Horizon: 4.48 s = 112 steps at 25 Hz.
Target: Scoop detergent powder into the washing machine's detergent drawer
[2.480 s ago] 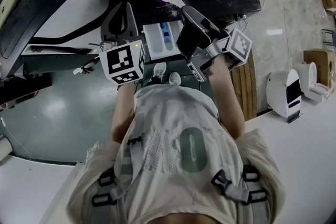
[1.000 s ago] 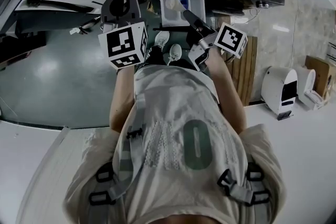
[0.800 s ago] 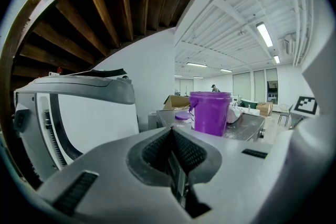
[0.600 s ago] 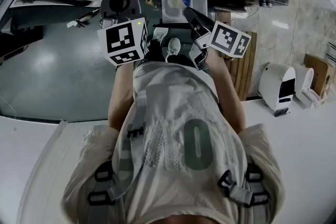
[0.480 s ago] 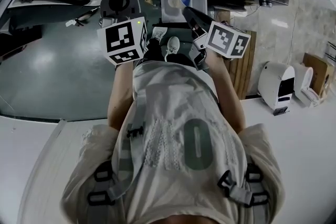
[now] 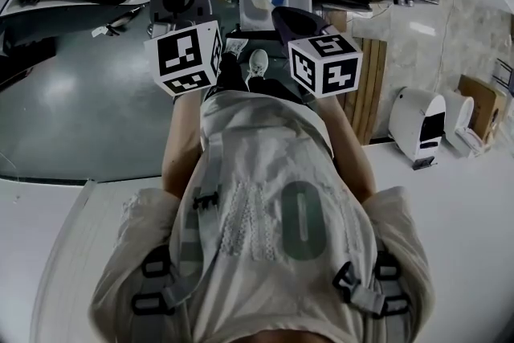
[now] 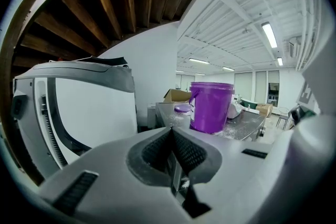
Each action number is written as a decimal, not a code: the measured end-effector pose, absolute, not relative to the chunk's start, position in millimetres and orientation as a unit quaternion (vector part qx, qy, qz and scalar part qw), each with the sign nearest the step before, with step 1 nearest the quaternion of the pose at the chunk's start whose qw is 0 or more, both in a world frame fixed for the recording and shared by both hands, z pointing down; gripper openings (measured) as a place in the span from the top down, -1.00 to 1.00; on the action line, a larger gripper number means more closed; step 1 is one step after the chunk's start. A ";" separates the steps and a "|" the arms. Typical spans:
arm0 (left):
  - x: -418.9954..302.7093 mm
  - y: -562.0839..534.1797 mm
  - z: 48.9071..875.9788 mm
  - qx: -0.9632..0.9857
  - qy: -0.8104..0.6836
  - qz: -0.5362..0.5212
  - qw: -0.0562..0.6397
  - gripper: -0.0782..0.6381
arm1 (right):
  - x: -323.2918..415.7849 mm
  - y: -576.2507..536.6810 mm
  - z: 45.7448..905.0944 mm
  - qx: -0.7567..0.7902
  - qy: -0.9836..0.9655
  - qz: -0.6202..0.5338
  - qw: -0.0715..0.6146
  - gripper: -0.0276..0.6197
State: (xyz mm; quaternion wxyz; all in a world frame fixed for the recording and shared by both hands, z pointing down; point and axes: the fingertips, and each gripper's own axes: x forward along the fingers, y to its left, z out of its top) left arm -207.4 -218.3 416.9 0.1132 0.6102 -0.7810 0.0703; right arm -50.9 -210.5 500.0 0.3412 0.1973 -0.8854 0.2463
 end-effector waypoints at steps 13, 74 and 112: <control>-206.1 -211.6 425.1 0.600 -0.788 0.066 0.122 0.73 | -61.0 -202.7 499.0 0.143 -0.891 -0.004 0.431 0.89; -175.0 -225.3 335.6 0.640 -0.767 0.041 0.012 0.73 | -43.7 -261.8 315.0 0.309 -0.934 -0.128 0.127 0.89; -129.9 -263.6 282.3 0.706 -0.708 0.017 -0.035 0.73 | 66.8 -319.8 308.1 0.505 -0.863 0.020 0.017 0.89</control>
